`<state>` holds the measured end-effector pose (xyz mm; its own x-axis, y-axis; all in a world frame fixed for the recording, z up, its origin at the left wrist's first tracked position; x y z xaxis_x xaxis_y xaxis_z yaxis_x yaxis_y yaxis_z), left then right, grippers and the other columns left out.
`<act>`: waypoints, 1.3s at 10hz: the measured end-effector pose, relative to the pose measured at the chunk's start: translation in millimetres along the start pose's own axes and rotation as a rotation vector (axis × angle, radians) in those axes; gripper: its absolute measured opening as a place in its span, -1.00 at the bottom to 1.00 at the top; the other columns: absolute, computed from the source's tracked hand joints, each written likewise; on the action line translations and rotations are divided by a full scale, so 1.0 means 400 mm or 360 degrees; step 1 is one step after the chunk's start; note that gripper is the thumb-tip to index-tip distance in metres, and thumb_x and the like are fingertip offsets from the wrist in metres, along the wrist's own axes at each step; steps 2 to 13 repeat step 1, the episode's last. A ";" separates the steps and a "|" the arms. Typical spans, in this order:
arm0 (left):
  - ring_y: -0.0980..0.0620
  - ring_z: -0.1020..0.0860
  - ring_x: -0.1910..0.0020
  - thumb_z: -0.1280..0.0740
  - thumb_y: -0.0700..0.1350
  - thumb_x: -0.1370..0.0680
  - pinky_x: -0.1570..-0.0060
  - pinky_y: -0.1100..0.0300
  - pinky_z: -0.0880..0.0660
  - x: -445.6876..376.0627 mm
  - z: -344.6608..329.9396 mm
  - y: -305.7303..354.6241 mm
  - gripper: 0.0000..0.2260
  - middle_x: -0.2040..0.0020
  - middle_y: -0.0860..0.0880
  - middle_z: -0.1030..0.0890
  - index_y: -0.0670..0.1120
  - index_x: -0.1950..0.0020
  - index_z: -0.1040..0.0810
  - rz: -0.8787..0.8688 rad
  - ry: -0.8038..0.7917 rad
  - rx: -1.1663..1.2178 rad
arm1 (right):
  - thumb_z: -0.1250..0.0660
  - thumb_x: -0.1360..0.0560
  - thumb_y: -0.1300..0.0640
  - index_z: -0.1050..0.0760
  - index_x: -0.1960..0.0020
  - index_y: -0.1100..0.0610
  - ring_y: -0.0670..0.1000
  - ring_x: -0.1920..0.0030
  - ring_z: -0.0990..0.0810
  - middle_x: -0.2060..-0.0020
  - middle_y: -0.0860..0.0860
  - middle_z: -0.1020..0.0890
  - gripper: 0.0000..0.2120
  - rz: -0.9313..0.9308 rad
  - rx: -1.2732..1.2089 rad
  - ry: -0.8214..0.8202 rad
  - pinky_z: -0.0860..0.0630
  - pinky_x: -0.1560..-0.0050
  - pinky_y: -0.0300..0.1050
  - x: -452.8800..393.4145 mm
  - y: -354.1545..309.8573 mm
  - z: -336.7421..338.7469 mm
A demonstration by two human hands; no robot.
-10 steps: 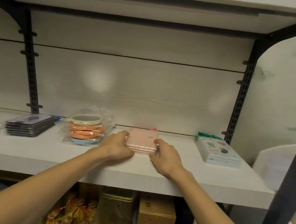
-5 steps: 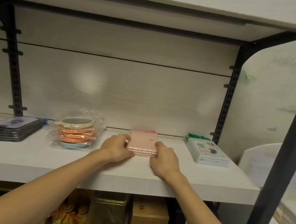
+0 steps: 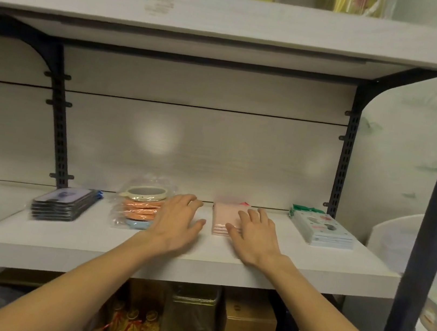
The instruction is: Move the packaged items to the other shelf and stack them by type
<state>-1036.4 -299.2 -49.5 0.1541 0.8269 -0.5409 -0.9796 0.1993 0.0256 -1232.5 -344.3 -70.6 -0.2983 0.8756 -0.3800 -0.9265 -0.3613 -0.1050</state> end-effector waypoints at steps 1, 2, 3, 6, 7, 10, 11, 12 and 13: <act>-0.07 -0.36 -0.45 -0.20 0.10 -0.65 -0.43 0.04 -0.26 0.026 0.028 -0.049 -0.57 -0.48 -0.05 -0.41 -0.05 -0.47 -0.41 0.0073 0.0031 -0.0023 | 0.00 -0.66 -0.22 -0.30 -0.51 0.10 0.21 -0.59 -0.06 -0.54 0.13 -0.29 -0.43 -0.0016 -0.0017 0.0010 -0.11 -0.52 0.11 0.010 -0.036 0.014; -0.07 -0.36 -0.45 -0.20 0.10 -0.65 -0.43 0.04 -0.26 0.026 0.028 -0.049 -0.57 -0.48 -0.05 -0.41 -0.05 -0.47 -0.41 0.0073 0.0031 -0.0023 | 0.00 -0.66 -0.22 -0.30 -0.51 0.10 0.21 -0.59 -0.06 -0.54 0.13 -0.29 -0.43 -0.0016 -0.0017 0.0010 -0.11 -0.52 0.11 0.010 -0.036 0.014; -0.07 -0.36 -0.45 -0.20 0.10 -0.65 -0.43 0.04 -0.26 0.026 0.028 -0.049 -0.57 -0.48 -0.05 -0.41 -0.05 -0.47 -0.41 0.0073 0.0031 -0.0023 | 0.00 -0.66 -0.22 -0.30 -0.51 0.10 0.21 -0.59 -0.06 -0.54 0.13 -0.29 -0.43 -0.0016 -0.0017 0.0010 -0.11 -0.52 0.11 0.010 -0.036 0.014; -0.07 -0.36 -0.45 -0.20 0.10 -0.65 -0.43 0.04 -0.26 0.026 0.028 -0.049 -0.57 -0.48 -0.05 -0.41 -0.05 -0.47 -0.41 0.0073 0.0031 -0.0023 | 0.00 -0.66 -0.22 -0.30 -0.51 0.10 0.21 -0.59 -0.06 -0.54 0.13 -0.29 -0.43 -0.0016 -0.0017 0.0010 -0.11 -0.52 0.11 0.010 -0.036 0.014; -0.07 -0.36 -0.45 -0.20 0.10 -0.65 -0.43 0.04 -0.26 0.026 0.028 -0.049 -0.57 -0.48 -0.05 -0.41 -0.05 -0.47 -0.41 0.0073 0.0031 -0.0023 | 0.00 -0.66 -0.22 -0.30 -0.51 0.10 0.21 -0.59 -0.06 -0.54 0.13 -0.29 -0.43 -0.0016 -0.0017 0.0010 -0.11 -0.52 0.11 0.010 -0.036 0.014; -0.07 -0.36 -0.45 -0.20 0.10 -0.65 -0.43 0.04 -0.26 0.026 0.028 -0.049 -0.57 -0.48 -0.05 -0.41 -0.05 -0.47 -0.41 0.0073 0.0031 -0.0023 | 0.00 -0.66 -0.22 -0.30 -0.51 0.10 0.21 -0.59 -0.06 -0.54 0.13 -0.29 -0.43 -0.0016 -0.0017 0.0010 -0.11 -0.52 0.11 0.010 -0.036 0.014; -0.07 -0.36 -0.45 -0.20 0.10 -0.65 -0.43 0.04 -0.26 0.026 0.028 -0.049 -0.57 -0.48 -0.05 -0.41 -0.05 -0.47 -0.41 0.0073 0.0031 -0.0023 | 0.00 -0.66 -0.22 -0.30 -0.51 0.10 0.21 -0.59 -0.06 -0.54 0.13 -0.29 -0.43 -0.0016 -0.0017 0.0010 -0.11 -0.52 0.11 0.010 -0.036 0.014; -0.07 -0.36 -0.45 -0.20 0.10 -0.65 -0.43 0.04 -0.26 0.026 0.028 -0.049 -0.57 -0.48 -0.05 -0.41 -0.05 -0.47 -0.41 0.0073 0.0031 -0.0023 | 0.00 -0.66 -0.22 -0.30 -0.51 0.10 0.21 -0.59 -0.06 -0.54 0.13 -0.29 -0.43 -0.0016 -0.0017 0.0010 -0.11 -0.52 0.11 0.010 -0.036 0.014; -0.07 -0.36 -0.45 -0.20 0.10 -0.65 -0.43 0.04 -0.26 0.026 0.028 -0.049 -0.57 -0.48 -0.05 -0.41 -0.05 -0.47 -0.41 0.0073 0.0031 -0.0023 | 0.00 -0.66 -0.22 -0.30 -0.51 0.10 0.21 -0.59 -0.06 -0.54 0.13 -0.29 -0.43 -0.0016 -0.0017 0.0010 -0.11 -0.52 0.11 0.010 -0.036 0.014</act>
Point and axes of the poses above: each hand's wrist, its own x-axis away from the middle knuckle, its own z-axis out of the back of the hand, y = z × x, the point moved 3 cm from there along -x, towards the middle knuckle
